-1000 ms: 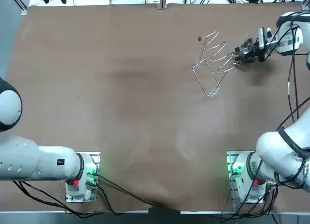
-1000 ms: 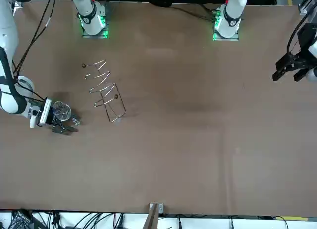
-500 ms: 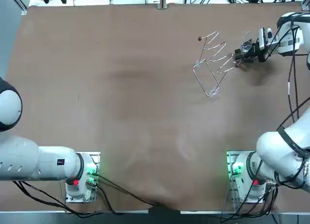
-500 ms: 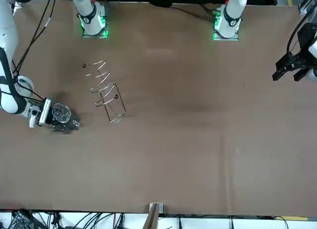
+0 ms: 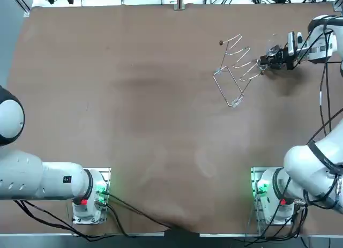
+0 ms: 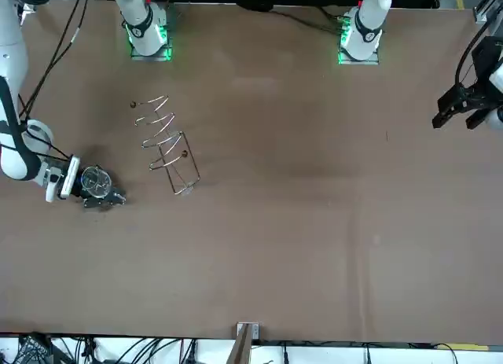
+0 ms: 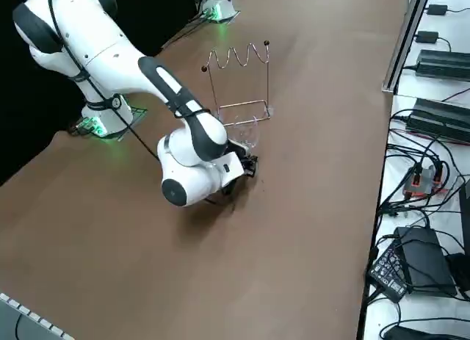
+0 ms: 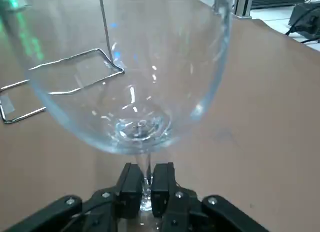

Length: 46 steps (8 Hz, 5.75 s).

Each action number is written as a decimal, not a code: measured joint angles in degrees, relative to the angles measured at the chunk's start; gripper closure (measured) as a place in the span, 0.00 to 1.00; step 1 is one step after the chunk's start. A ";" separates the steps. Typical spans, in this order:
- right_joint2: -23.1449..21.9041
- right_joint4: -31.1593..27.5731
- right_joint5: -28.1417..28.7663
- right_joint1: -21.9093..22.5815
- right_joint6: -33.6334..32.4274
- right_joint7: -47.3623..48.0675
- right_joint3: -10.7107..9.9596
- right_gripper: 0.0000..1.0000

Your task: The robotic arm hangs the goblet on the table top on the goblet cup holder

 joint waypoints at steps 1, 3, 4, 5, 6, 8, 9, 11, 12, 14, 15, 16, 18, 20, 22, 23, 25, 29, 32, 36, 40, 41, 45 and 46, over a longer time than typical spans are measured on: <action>0.03 0.00 0.16 -0.15 -0.03 0.00 0.00 0.86; 0.00 0.12 0.09 -0.19 0.06 -0.06 -0.02 0.86; -0.08 0.54 -0.30 -0.18 0.48 -0.06 -0.11 0.86; -0.31 1.12 -0.77 -0.19 0.76 -0.06 -0.21 0.86; -0.79 1.93 -1.90 -0.18 0.94 -0.06 -0.30 0.86; -1.82 5.07 -5.82 -0.12 1.07 0.00 -0.33 0.87; -2.67 6.61 -7.55 0.06 1.09 0.16 -0.32 0.87; -4.51 8.49 -11.40 1.02 2.23 0.90 -0.18 0.87; -5.07 9.15 -13.46 1.62 3.50 1.41 -0.09 0.87; -6.90 10.34 -18.42 3.77 6.98 2.98 0.06 0.87; -8.34 10.61 -21.60 5.06 9.30 5.40 0.08 0.87; -9.57 10.63 -24.13 5.74 10.98 7.88 0.09 0.87; -10.16 10.54 -25.28 5.68 12.17 9.74 -0.11 0.87; -10.79 10.54 -26.98 5.76 12.59 15.25 -0.18 0.87; -12.22 10.44 -34.91 6.53 12.59 26.34 -0.06 0.87; -12.92 10.30 -38.31 7.27 12.59 32.09 0.05 0.87; -14.08 10.05 -42.19 9.17 11.74 42.88 0.09 0.87; -18.62 9.80 -53.28 13.21 0.54 74.98 0.30 0.89; -21.80 9.69 -53.64 14.58 -9.64 93.58 0.33 0.89; -22.59 10.54 -53.57 15.88 -19.26 112.45 0.34 0.89; -22.12 17.75 -53.55 19.00 -31.75 124.76 0.37 0.89; -21.39 20.55 -53.52 19.98 -34.60 127.17 0.37 0.89; -17.78 27.00 -50.91 24.45 -39.55 141.47 0.40 0.89; -16.80 27.35 -49.65 25.31 -39.61 144.95 0.40 0.89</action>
